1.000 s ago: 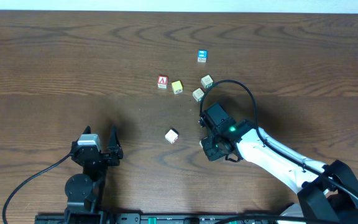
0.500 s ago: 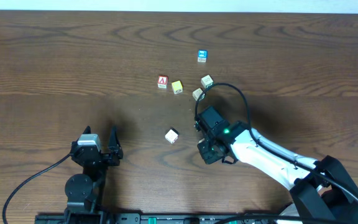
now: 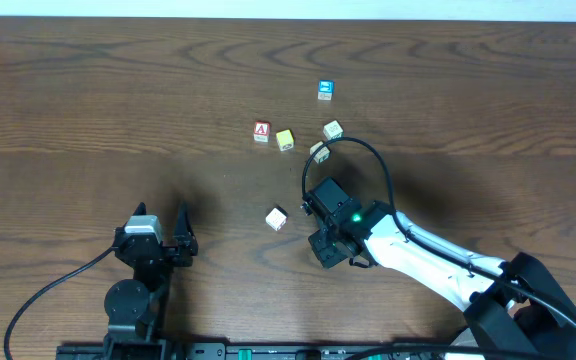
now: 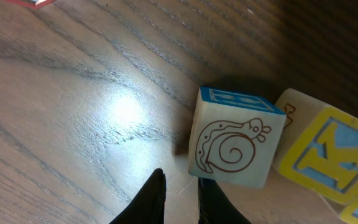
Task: Lift 5 blocks
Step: 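Raise the right gripper and swing it left toward the center blocks, then lower the right gripper and grasp the green-topped 7 L block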
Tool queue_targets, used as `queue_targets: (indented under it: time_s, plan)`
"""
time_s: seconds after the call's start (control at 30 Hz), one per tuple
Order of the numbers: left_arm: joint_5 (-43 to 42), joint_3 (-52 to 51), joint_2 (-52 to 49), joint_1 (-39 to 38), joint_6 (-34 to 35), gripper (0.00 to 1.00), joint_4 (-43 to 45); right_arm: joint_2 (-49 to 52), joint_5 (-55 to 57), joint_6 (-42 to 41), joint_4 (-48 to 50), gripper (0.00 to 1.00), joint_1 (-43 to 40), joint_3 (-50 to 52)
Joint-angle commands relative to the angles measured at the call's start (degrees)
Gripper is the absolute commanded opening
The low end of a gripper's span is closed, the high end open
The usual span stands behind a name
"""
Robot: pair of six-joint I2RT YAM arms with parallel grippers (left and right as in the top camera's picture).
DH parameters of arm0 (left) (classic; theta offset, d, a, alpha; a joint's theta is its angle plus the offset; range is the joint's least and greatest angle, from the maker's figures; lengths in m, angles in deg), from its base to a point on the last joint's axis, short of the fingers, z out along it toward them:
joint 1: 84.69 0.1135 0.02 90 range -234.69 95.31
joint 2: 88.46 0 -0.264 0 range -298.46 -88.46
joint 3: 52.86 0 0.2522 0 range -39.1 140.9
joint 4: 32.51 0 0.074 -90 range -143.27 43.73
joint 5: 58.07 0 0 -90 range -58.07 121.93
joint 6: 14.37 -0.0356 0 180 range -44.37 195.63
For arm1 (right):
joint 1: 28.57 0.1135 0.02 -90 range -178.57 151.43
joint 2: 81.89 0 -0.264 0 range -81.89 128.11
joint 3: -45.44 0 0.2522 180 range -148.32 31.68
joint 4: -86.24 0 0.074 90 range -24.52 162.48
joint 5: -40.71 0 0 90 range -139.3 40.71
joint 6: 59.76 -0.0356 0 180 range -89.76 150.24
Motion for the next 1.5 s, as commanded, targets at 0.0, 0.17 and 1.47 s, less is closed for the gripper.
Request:
queue_targets:
  time_s: [0.0,0.17,1.47]
  plan:
    - [1.14,-0.87,0.31,0.22,0.50,0.71,-2.34,0.50,0.17,0.39,0.48,0.16,0.42,0.28]
    - [1.14,-0.87,0.31,0.22,0.50,0.71,-2.34,0.50,0.26,0.59,1.55,0.17,0.44,0.28]
    - [1.14,-0.87,0.31,0.22,0.50,0.71,-2.34,0.48,-0.46,1.46,2.21,0.16,2.23,-0.17]
